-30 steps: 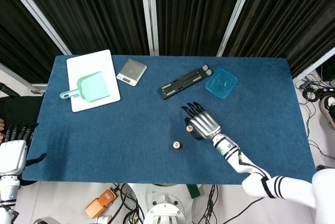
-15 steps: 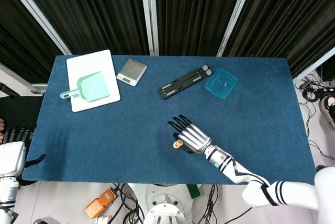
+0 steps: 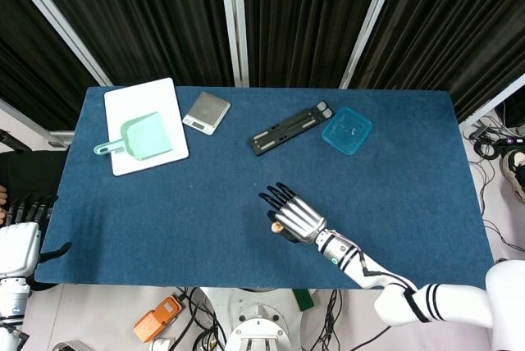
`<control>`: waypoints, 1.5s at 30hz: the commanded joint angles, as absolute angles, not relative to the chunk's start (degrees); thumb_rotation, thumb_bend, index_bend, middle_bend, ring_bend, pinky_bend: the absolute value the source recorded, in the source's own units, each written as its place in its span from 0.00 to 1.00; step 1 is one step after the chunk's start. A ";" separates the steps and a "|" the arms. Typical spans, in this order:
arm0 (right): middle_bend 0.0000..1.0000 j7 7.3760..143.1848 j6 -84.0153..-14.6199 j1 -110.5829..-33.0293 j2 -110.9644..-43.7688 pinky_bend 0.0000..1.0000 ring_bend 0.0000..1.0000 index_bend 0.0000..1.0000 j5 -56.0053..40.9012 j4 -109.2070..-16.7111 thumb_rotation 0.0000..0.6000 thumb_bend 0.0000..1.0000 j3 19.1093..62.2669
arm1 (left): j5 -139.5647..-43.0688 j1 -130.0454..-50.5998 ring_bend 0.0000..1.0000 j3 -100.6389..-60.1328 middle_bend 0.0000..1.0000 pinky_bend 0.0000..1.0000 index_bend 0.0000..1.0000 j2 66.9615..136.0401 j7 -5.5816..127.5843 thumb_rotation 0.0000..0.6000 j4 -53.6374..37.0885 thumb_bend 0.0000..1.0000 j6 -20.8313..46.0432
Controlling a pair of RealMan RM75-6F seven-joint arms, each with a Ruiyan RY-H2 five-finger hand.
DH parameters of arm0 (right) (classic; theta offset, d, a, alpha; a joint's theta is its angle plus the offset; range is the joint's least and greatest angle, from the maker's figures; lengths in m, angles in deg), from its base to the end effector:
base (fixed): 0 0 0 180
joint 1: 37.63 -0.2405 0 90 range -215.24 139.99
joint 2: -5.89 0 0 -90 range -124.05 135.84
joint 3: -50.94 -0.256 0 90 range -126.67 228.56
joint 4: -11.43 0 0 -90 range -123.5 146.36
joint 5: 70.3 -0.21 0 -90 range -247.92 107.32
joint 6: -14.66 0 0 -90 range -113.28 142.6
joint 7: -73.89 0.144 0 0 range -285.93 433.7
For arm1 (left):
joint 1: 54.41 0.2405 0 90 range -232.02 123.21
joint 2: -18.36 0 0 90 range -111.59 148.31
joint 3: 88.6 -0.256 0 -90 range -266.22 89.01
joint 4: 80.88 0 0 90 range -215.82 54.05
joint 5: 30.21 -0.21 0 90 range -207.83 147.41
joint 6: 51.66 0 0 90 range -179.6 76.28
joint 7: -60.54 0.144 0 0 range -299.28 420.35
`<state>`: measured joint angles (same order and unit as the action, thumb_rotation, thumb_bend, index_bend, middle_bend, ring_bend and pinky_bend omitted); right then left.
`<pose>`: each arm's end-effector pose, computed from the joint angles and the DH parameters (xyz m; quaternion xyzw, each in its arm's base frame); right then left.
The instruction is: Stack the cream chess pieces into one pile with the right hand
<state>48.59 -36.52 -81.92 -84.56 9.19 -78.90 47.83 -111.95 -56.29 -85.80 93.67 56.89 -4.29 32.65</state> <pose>-0.1067 -0.2807 -0.0556 0.8570 -0.2423 0.3513 0.2889 -0.3644 0.1641 0.1242 -0.5584 -0.4183 -0.3525 0.6237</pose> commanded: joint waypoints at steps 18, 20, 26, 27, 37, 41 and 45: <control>0.14 49.14 -36.38 -82.28 -85.31 0.09 0.03 0.49 9.68 -78.08 1.00 0.50 48.09 | -111.99 -56.39 0.06 -85.66 0.14 0.00 0.17 93.77 56.88 1.00 -4.36 0.08 32.60; 0.14 49.10 -36.41 -82.27 -85.40 0.09 0.03 0.48 9.67 -78.00 1.00 0.50 48.12 | -111.92 -56.44 0.06 -85.64 0.14 0.00 0.17 93.78 56.90 1.00 -4.40 0.08 32.46; 0.14 48.96 -36.74 -82.14 -85.43 0.09 0.03 0.44 9.89 -77.95 1.00 0.50 48.29 | -111.86 -56.42 0.06 -85.65 0.14 0.00 0.17 93.83 56.85 1.00 -4.51 0.08 32.40; 0.14 49.04 -36.86 -82.10 -85.40 0.09 0.03 0.44 10.00 -78.01 1.00 0.50 48.30 | -111.86 -56.43 0.06 -85.64 0.14 0.00 0.17 93.87 56.85 1.00 -4.56 0.08 32.39; 0.14 51.38 -48.25 -75.54 -77.60 0.09 0.03 0.34 11.14 -81.04 1.00 0.50 47.73 | -112.21 -56.85 0.06 -85.37 0.14 0.00 0.17 93.95 56.50 1.00 -4.58 0.08 32.40; 0.14 52.04 -55.49 -69.95 -71.69 0.09 0.03 0.23 10.55 -82.92 1.00 0.49 48.45 | -112.64 -57.32 0.06 -85.23 0.14 0.00 0.17 94.15 56.61 1.00 -4.42 0.08 32.34; 0.13 54.46 -62.77 -63.11 -65.75 0.09 0.03 0.14 10.03 -85.17 1.00 0.46 50.34 | -113.14 -57.91 0.06 -85.04 0.14 0.00 0.17 94.20 57.19 1.00 -3.87 0.08 32.32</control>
<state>52.71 -58.67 -67.23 -69.60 10.51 -83.27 49.00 -113.08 -57.85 -85.08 94.21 57.13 -3.94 32.32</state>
